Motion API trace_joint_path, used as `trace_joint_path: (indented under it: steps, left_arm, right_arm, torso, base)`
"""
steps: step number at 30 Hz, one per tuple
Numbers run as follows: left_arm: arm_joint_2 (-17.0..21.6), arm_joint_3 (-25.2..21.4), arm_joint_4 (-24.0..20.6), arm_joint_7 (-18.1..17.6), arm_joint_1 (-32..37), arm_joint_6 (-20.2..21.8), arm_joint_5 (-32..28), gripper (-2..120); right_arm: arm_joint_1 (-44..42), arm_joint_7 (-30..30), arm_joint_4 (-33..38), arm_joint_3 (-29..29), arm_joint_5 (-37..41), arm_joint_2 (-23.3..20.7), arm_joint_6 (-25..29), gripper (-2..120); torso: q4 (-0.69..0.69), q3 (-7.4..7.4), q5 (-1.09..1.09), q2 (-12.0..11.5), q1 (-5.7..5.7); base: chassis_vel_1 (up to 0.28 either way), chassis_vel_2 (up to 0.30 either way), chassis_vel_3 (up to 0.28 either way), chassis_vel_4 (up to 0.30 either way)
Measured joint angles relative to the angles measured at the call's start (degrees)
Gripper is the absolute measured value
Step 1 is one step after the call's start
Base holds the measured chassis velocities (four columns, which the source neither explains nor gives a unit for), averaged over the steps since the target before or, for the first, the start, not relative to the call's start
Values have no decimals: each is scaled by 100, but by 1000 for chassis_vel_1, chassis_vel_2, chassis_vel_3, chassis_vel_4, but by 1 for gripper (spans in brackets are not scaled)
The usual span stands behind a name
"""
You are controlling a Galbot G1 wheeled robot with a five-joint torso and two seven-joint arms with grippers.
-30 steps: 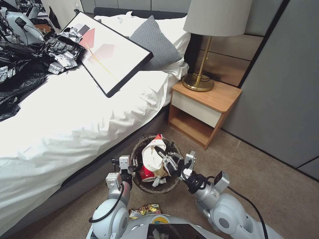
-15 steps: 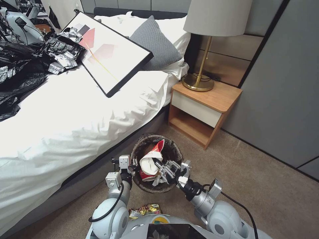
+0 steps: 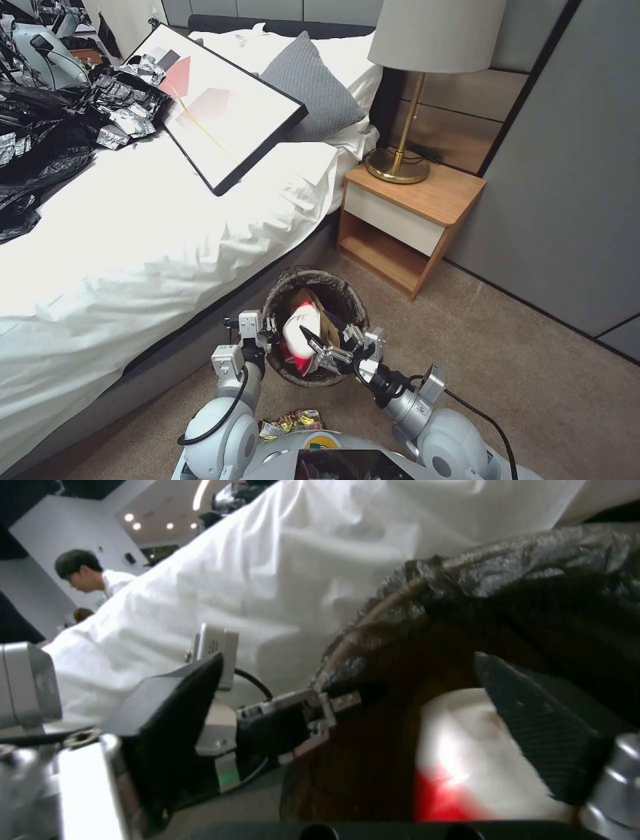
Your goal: Pick up the trash bin, then pick up the garbage from the floor and place it into the trash bin.
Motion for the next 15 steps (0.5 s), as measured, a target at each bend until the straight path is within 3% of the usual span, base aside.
trace_joint_path:
  steps: [4,9,15]
  left_arm:
    - [3,1,-24,-1,6,2,1,3]
    - [5,3,-62,-1,4,6,2,3]
    - [9,-3,-62,-2,4,6,3,3]
  right_arm:
    - [-46,214,41,-8,-79,-28,-10,98]
    - [-93,960,177,3,-364,-38,-213,100]
    - [-246,1012,276,109,-534,-45,-215,100]
  torso:
    - [0,0,0,0,0]
    - [0,0,0,0,0]
    - [0,0,0,0,0]
  base:
    - [0,0,0,0]
    - [0,0,0,0]
    - [0,0,0,0]
